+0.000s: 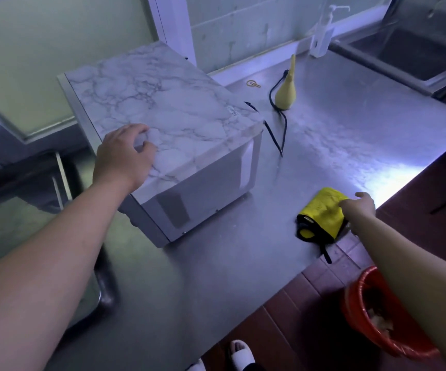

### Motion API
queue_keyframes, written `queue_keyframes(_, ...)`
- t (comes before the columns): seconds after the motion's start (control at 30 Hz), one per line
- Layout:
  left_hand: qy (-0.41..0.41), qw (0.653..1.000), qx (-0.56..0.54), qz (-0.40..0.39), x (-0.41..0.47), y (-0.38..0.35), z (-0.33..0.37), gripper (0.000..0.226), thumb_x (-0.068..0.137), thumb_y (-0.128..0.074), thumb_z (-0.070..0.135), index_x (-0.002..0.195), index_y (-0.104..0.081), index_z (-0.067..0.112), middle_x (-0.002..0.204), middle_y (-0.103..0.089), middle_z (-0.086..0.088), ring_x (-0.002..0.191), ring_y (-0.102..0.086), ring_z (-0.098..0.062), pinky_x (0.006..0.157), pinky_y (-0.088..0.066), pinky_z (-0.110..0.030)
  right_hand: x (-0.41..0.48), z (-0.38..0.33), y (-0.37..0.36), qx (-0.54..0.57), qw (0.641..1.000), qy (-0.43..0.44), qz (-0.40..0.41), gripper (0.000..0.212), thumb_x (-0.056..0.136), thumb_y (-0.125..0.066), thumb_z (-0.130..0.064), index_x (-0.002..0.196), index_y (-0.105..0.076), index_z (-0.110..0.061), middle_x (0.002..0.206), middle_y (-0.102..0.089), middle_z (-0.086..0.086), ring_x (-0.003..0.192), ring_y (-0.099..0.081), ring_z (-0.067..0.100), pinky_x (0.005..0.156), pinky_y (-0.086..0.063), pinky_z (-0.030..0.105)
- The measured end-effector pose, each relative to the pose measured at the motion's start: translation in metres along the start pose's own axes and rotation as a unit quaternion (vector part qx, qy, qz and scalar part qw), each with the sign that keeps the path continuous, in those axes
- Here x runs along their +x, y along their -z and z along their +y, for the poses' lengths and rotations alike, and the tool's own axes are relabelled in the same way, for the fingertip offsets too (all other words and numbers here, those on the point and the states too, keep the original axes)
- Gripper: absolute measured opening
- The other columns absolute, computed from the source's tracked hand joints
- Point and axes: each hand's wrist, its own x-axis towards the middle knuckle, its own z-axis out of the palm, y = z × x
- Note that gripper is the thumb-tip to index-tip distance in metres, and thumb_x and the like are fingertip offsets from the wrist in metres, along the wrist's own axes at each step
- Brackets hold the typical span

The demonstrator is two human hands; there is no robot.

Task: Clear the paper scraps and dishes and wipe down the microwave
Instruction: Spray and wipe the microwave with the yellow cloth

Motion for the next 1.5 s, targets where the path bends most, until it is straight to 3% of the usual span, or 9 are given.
queue_keyframes(0.1,0.002,1.000,-0.002,0.003,-0.001,0.000,-0.001,0.040,0.092,-0.047,0.031,0.130,-0.058,0.026,0.140,-0.055,0.000,0.130,-0.043,-0.026,0.108,-0.036,-0.041,-0.020,-0.011,0.007,0.024,0.999,0.033,-0.004,0.046,0.087,-0.065,-0.011,0.133,-0.058,-0.014,0.109,-0.063,0.016,0.094,-0.061,0.032,0.082,-0.052,0.040)
queue_keyframes(0.2,-0.004,1.000,0.000,0.003,0.000,0.000,-0.001,0.042,0.092,-0.047,0.033,0.132,-0.058,0.023,0.140,-0.055,-0.001,0.130,-0.043,-0.026,0.109,-0.036,-0.041,-0.059,-0.026,0.011,0.091,0.987,0.063,-0.120,0.028,0.092,-0.064,-0.006,0.120,-0.068,-0.004,0.095,-0.062,0.013,0.078,-0.055,0.025,0.064,-0.044,0.032)
queue_keyframes(0.43,-0.012,1.000,-0.006,-0.005,0.000,0.003,-0.002,0.041,0.093,-0.050,0.033,0.130,-0.061,0.019,0.141,-0.056,-0.003,0.131,-0.045,-0.026,0.109,-0.034,-0.037,-0.178,-0.062,0.011,0.066,0.933,0.138,-0.325,0.011,0.096,-0.063,-0.012,0.099,-0.073,-0.009,0.085,-0.075,0.005,0.079,-0.072,0.019,0.072,-0.054,0.032)
queue_keyframes(0.6,-0.020,0.999,0.024,-0.037,-0.001,0.010,0.003,0.042,0.096,-0.044,0.031,0.133,-0.057,0.016,0.144,-0.052,-0.007,0.131,-0.044,-0.029,0.107,-0.035,-0.038,-0.185,-0.086,0.034,0.070,0.938,0.145,-0.306,0.014,0.096,-0.063,-0.012,0.102,-0.073,-0.004,0.090,-0.074,0.010,0.080,-0.072,0.022,0.074,-0.056,0.036)
queue_keyframes(0.8,0.088,0.974,0.162,-0.132,0.008,0.006,0.046,0.061,0.093,-0.038,0.052,0.140,-0.039,0.012,0.143,-0.043,-0.016,0.130,-0.039,-0.036,0.102,-0.035,-0.044,-0.124,-0.099,0.030,0.085,0.961,0.078,-0.250,0.017,0.096,-0.063,-0.015,0.105,-0.071,-0.003,0.101,-0.070,0.014,0.089,-0.069,0.031,0.076,-0.057,0.039)
queue_keyframes(1.03,0.110,0.968,0.176,-0.143,0.030,-0.047,0.108,0.071,0.090,-0.027,0.070,0.153,-0.016,0.037,0.165,-0.005,-0.001,0.150,-0.006,-0.031,0.117,-0.010,-0.054,-0.013,-0.146,-0.047,0.033,0.966,0.096,-0.240,0.021,0.090,-0.070,-0.012,0.107,-0.064,-0.003,0.082,-0.055,0.011,0.079,-0.055,0.028,0.070,-0.047,0.038)
queue_keyframes(1.27,0.169,0.963,0.200,-0.071,0.074,-0.101,0.154,0.071,0.092,-0.021,0.067,0.154,-0.016,0.034,0.165,-0.008,-0.006,0.151,-0.005,-0.031,0.118,-0.001,-0.059,0.113,-0.214,-0.102,-0.067,0.961,0.156,-0.218,0.017,0.090,-0.065,-0.009,0.105,-0.057,-0.007,0.092,-0.054,0.013,0.081,-0.051,0.025,0.068,-0.039,0.031)
queue_keyframes(1.37,0.161,0.964,0.211,-0.032,0.072,-0.106,0.149,0.069,0.089,-0.023,0.070,0.150,-0.023,0.037,0.162,-0.018,-0.004,0.149,-0.013,-0.030,0.119,-0.007,-0.056,0.151,-0.225,-0.126,-0.140,0.955,0.160,-0.205,0.036,0.091,-0.062,-0.016,0.124,-0.054,-0.005,0.111,-0.060,0.016,0.103,-0.060,0.033,0.084,-0.051,0.037)
queue_keyframes(1.5,0.175,0.963,0.206,-0.016,0.073,-0.106,0.150,0.074,0.081,-0.020,0.073,0.147,-0.028,0.040,0.159,-0.023,-0.002,0.148,-0.016,-0.027,0.120,-0.009,-0.053,0.184,-0.242,-0.154,-0.247,0.946,0.161,-0.135,0.048,0.091,-0.057,-0.025,0.135,-0.051,-0.007,0.137,-0.049,0.017,0.131,-0.041,0.038,0.106,-0.044,0.049)
